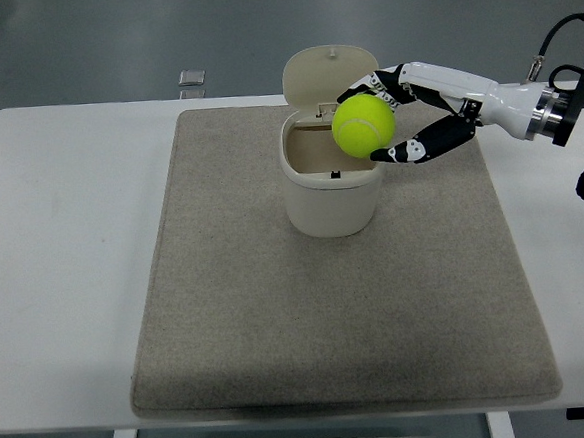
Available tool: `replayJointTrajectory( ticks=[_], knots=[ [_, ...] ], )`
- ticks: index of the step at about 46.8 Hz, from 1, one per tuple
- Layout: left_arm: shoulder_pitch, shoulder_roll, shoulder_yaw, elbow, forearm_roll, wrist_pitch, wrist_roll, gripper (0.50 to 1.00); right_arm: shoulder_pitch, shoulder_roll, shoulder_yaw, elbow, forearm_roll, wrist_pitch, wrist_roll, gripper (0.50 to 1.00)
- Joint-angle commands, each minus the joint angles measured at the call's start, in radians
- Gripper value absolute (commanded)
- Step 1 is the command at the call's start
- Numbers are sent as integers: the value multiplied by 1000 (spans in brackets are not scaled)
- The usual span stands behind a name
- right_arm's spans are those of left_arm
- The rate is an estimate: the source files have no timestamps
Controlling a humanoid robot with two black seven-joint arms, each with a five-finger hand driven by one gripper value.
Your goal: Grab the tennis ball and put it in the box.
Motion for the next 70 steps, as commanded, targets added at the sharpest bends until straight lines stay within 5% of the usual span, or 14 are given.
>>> replayJointTrajectory(
  ticks=[1, 7, 19, 30, 39, 57, 70],
  knots=[
    [0, 0, 0, 0, 0, 0, 0, 992, -2, 10, -1, -1, 3, -8, -13, 500],
    [0, 0, 0, 0, 0, 0, 0, 992, 0, 33, -3, -2, 16, -16, -26, 508],
    [0, 0, 0, 0, 0, 0, 0, 992, -2, 59, -15, -25, 16, -37, -40, 727],
    [0, 0, 0, 0, 0, 0, 0, 992, -5, 64, -20, -39, 16, -39, -40, 852],
    [0, 0, 0, 0, 0, 0, 0, 992, -8, 65, -21, -47, 14, -37, -40, 895],
    [0, 0, 0, 0, 0, 0, 0, 992, -8, 41, -6, -36, 63, -10, -39, 895],
    [0, 0, 0, 0, 0, 0, 0, 992, -9, -85, -1, -45, 376, 244, -40, 895]
  ],
)
